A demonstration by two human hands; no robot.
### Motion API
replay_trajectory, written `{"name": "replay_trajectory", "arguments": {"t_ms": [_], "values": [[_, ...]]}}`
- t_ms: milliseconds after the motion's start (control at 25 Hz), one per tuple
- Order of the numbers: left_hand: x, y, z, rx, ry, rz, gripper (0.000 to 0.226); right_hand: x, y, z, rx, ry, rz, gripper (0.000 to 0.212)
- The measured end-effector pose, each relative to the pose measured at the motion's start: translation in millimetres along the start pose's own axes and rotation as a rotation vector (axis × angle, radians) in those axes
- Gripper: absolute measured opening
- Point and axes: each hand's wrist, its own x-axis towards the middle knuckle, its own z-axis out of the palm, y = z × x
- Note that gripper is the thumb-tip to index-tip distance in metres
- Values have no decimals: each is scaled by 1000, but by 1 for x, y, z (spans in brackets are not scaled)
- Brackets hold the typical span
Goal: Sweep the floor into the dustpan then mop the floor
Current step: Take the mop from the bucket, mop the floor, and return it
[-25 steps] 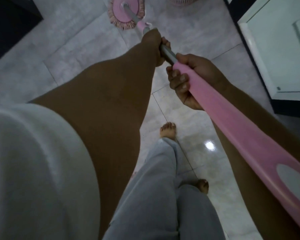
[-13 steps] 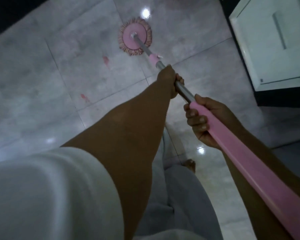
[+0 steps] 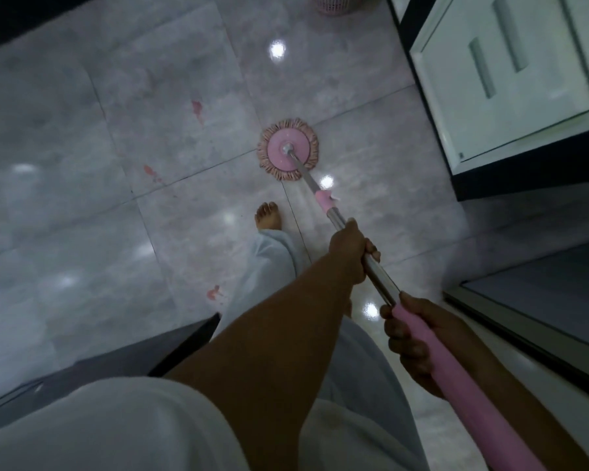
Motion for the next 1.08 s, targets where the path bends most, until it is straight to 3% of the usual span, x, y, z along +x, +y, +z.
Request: {"name": "replay_trajectory", "arguments": {"t_ms": [160, 320, 800, 880, 960, 1000, 1080], "values": [[7, 32, -12, -60, -7, 37, 32, 21, -15, 24, -21, 16, -6, 31], [22, 101, -28, -119, -1, 87, 31, 60, -56, 69, -74, 32, 2, 30], [84, 422, -119, -368, 93, 274, 36, 260, -232, 285, -309, -150, 18, 30], [91, 457, -122, -253, 204, 349, 40, 291, -255, 318, -334, -163, 14, 31], [108, 452, -127, 91, 299, 408, 44, 313, -265, 340, -332, -172, 2, 33], [129, 445, -135, 55, 442, 289, 44, 323, -267, 348, -329, -176, -2, 34], [171, 370, -169, 207, 567, 144, 43, 334, -266, 355, -318, -175, -4, 34]]}}
